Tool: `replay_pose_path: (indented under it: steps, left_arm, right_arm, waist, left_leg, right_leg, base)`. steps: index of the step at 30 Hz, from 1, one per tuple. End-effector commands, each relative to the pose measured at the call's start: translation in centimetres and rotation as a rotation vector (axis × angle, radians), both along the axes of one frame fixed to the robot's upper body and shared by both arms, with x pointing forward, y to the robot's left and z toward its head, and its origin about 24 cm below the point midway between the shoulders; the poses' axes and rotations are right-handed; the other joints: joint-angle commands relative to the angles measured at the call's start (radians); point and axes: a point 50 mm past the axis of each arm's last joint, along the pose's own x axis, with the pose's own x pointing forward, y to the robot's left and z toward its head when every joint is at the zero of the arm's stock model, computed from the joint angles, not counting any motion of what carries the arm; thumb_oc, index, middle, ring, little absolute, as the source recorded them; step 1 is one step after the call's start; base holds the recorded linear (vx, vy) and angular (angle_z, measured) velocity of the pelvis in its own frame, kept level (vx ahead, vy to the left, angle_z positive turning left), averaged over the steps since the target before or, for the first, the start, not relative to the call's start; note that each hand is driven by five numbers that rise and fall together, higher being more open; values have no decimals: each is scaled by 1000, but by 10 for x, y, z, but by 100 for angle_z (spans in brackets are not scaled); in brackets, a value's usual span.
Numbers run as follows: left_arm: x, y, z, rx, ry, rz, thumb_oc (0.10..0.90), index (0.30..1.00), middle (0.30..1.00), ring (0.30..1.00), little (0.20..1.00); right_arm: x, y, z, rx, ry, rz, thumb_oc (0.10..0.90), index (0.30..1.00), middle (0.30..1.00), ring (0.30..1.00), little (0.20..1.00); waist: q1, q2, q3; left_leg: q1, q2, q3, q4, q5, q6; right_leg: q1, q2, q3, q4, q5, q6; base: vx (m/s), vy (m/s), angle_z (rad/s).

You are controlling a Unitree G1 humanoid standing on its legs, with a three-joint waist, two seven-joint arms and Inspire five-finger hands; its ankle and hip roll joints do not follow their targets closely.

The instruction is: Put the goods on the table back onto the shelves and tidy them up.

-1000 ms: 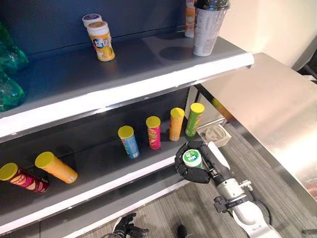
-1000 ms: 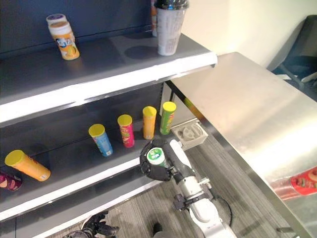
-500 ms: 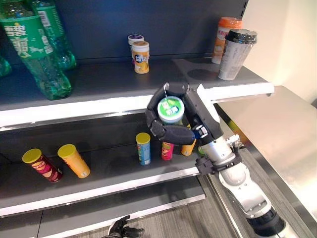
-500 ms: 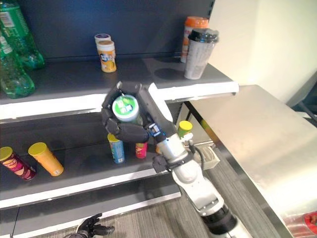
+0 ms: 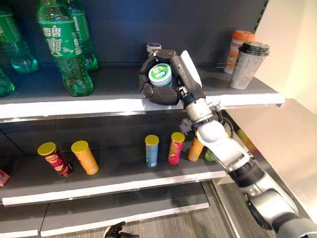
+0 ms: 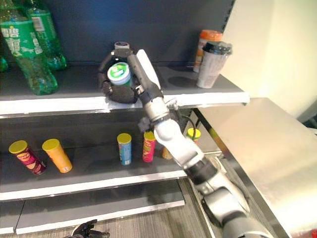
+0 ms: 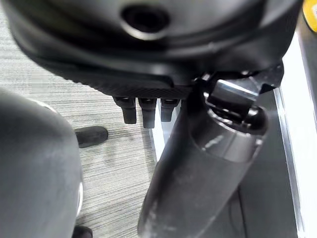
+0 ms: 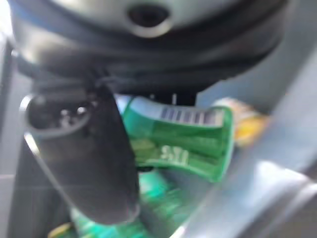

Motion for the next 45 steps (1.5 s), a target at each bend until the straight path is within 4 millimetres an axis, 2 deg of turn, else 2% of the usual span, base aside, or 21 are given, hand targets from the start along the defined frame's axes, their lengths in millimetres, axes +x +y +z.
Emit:
replay_pose_path:
  steps: [1, 8, 13, 23, 35, 40, 45]
  left_arm:
    - [-18, -3, -6, 16, 87, -81, 800, 900, 900, 900, 900]
    - [-11, 6, -3, 32, 73, -107, 800, 900, 900, 900, 900]
    - [-11, 11, -3, 39, 80, -104, 800, 900, 900, 900, 900]
    - [-11, 9, -3, 35, 87, -108, 800, 900, 900, 900, 900]
    - [-13, 1, -5, 33, 107, -126, 800, 900, 900, 900, 900]
    - [-16, 1, -6, 42, 115, -132, 800, 900, 900, 900, 900]
    - [-19, 3, -6, 47, 123, -126, 800, 900, 900, 900, 900]
  right_arm:
    - [9, 16, 70, 116, -196, -49, 400, 300, 300, 300, 300]
    - [29, 8, 82, 111, -174, -164, 400, 300, 300, 300, 300]
    - [27, 4, 81, 111, -180, -163, 400, 300, 300, 300, 300]
    - [11, -9, 73, 160, -197, -110, 400, 300, 300, 300, 300]
    - [11, 5, 34, 226, -24, -32, 400, 300, 300, 300, 300]
    - [25, 12, 13, 245, 93, -68, 400, 300, 300, 300, 300]
    - [31, 17, 12, 298, 141, -66, 400, 300, 300, 300, 300]
  waist:
    - [31, -67, -9]
    - [39, -69, -4]
    - [36, -66, -1]
    - [26, -57, 4]
    - [22, -49, 8]
    - [35, -48, 10]
    - [46, -51, 12]
  left_leg:
    - [79, -71, 33, 3, -136, 41]
    - [75, -73, 21, 3, -137, 41]
    - [75, -75, 19, 3, -138, 41]
    - [82, -75, 26, 3, -142, 40]
    - [90, -73, 31, 3, -142, 39]
    - [88, -75, 25, 3, -140, 40]
    - [84, -74, 20, 3, -136, 38]
  right_leg:
    - [-28, 4, 54, 14, 17, -6]
    - [-29, 3, 43, 13, 23, -5]
    - [-27, 0, 40, 12, 24, -5]
    - [-23, -1, 45, 11, 23, -4]
    - [-20, 2, 50, 11, 21, -6]
    - [-18, 2, 44, 10, 22, -8]
    - [-19, 2, 37, 11, 23, -9]
  base:
    - [5, 8, 4]
    - [0, 10, 5]
    - [-1, 4, 2]
    - [0, 0, 0]
    - [0, 0, 0]
    - [0, 0, 0]
    - [0, 0, 0]
